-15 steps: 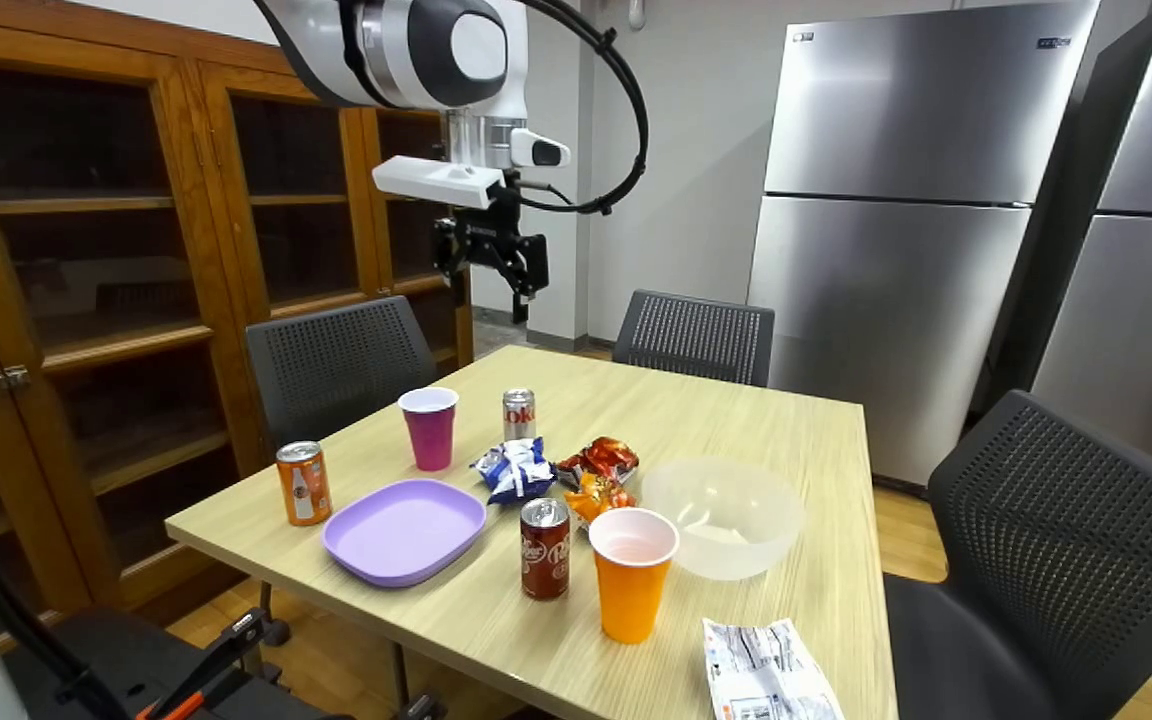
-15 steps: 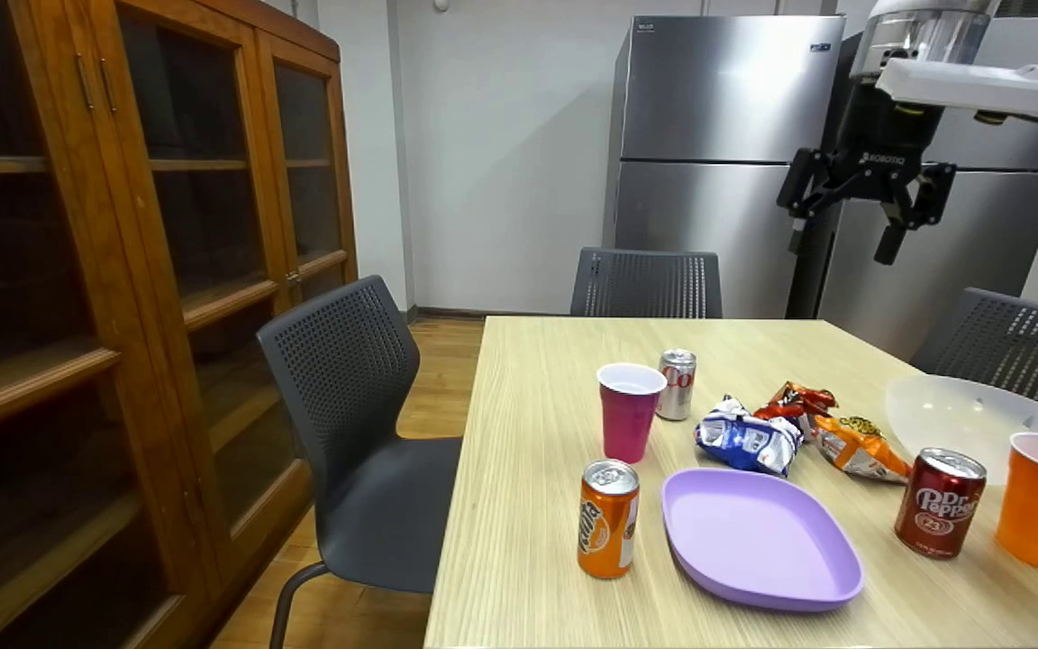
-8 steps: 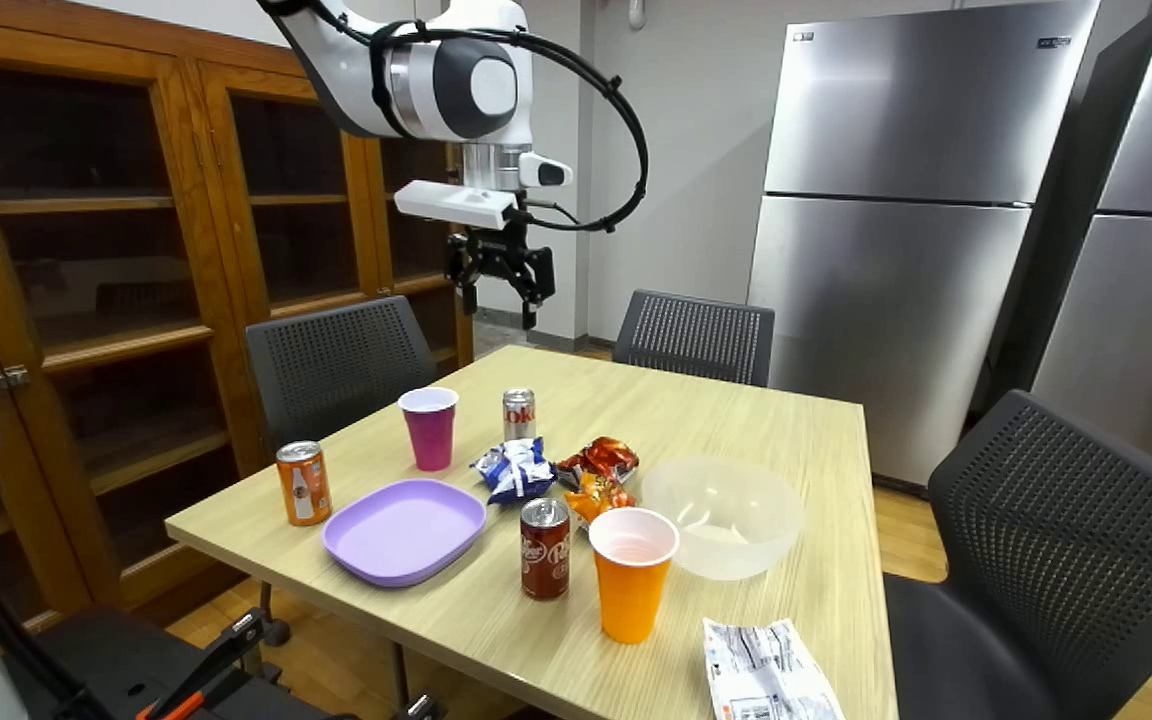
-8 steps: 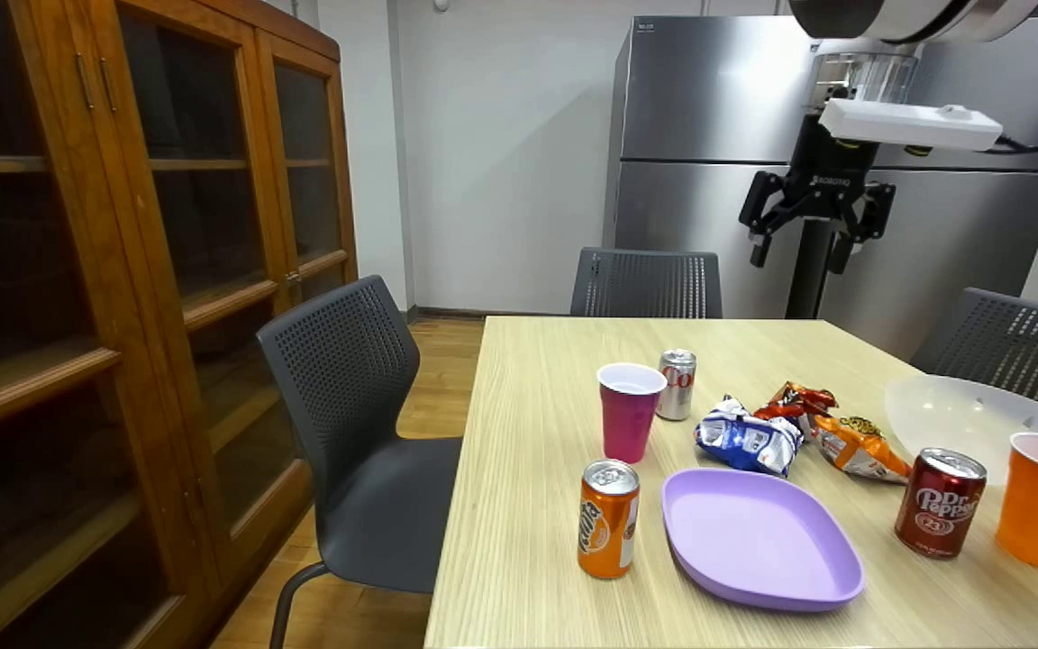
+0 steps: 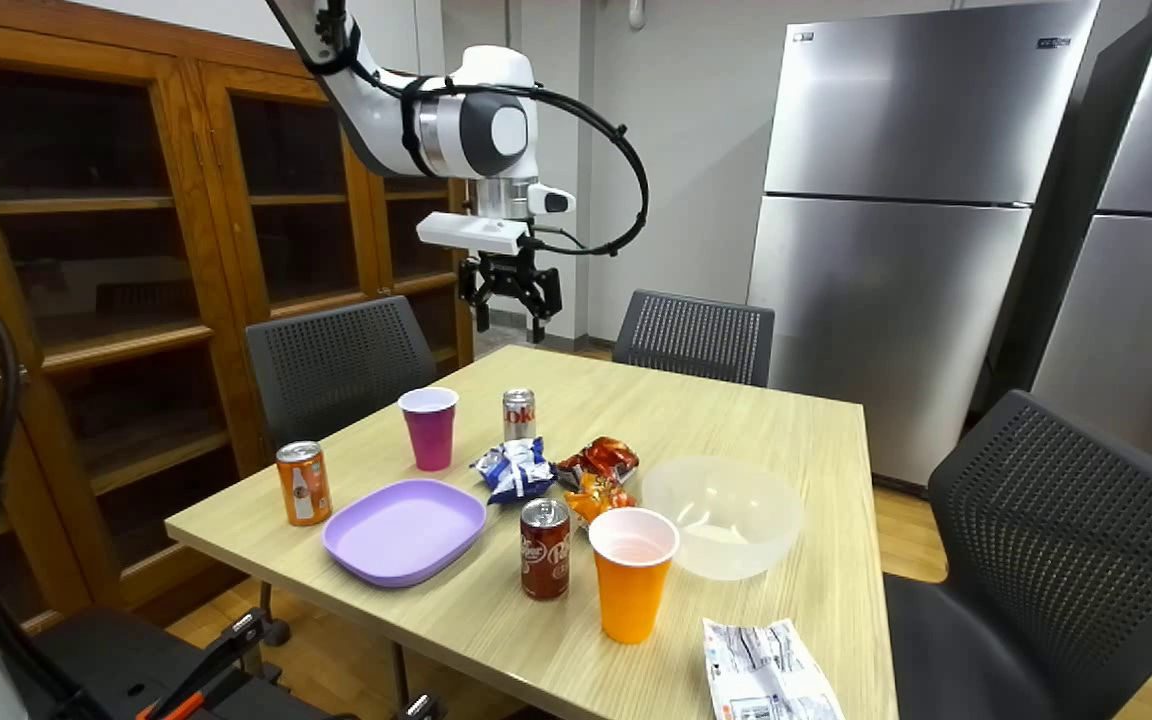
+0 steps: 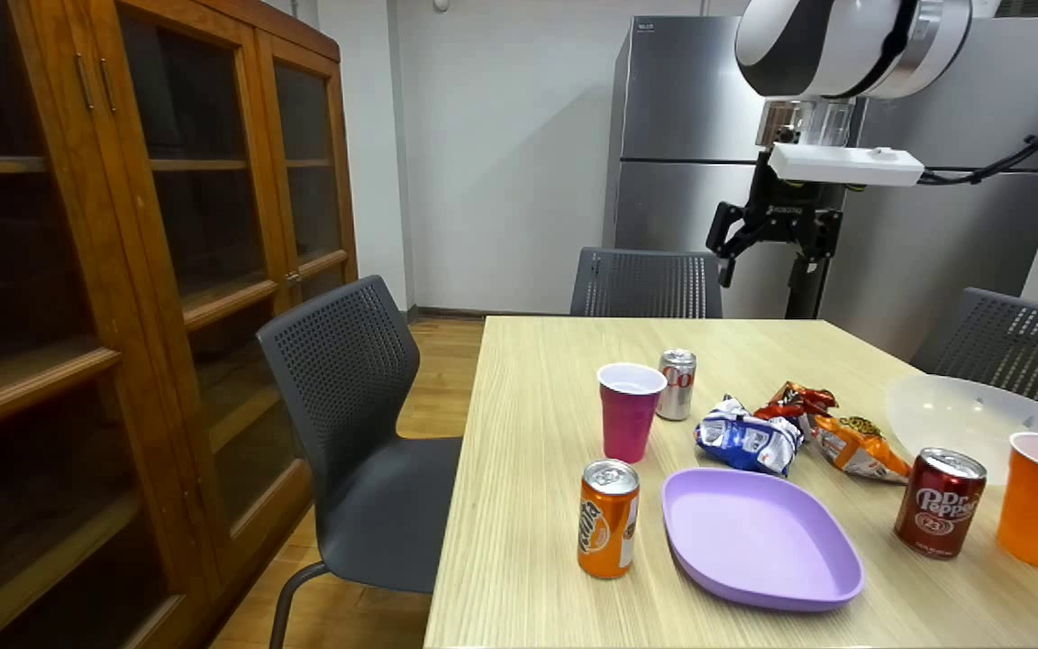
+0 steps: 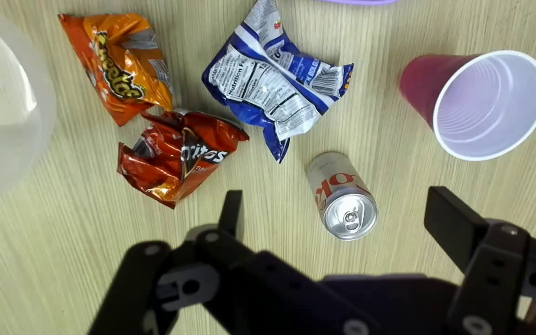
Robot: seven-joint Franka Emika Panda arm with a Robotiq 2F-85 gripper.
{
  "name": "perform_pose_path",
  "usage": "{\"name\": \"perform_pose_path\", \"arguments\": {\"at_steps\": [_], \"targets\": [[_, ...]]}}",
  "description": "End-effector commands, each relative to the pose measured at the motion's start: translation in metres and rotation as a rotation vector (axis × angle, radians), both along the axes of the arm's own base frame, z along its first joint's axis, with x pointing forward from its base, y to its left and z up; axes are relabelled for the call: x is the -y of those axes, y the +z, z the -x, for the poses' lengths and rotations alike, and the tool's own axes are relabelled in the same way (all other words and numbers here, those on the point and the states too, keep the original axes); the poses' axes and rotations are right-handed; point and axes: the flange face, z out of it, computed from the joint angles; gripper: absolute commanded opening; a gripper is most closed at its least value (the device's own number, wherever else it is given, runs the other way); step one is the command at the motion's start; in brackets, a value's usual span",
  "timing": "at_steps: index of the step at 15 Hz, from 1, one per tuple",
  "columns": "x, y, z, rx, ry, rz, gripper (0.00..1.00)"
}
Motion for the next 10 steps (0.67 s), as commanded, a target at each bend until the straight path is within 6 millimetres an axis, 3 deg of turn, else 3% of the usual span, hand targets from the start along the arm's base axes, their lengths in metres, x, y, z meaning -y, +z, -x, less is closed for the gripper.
{"name": "perform_pose_path", "arguments": {"at_steps": [1, 10], "targets": [[-0.014, -0.013, -0.027, 0.005, -0.021, 0.018, 1.0], [-0.038, -0.06, -0.057, -0.003, -0.071, 0.045, 1.0]]}}
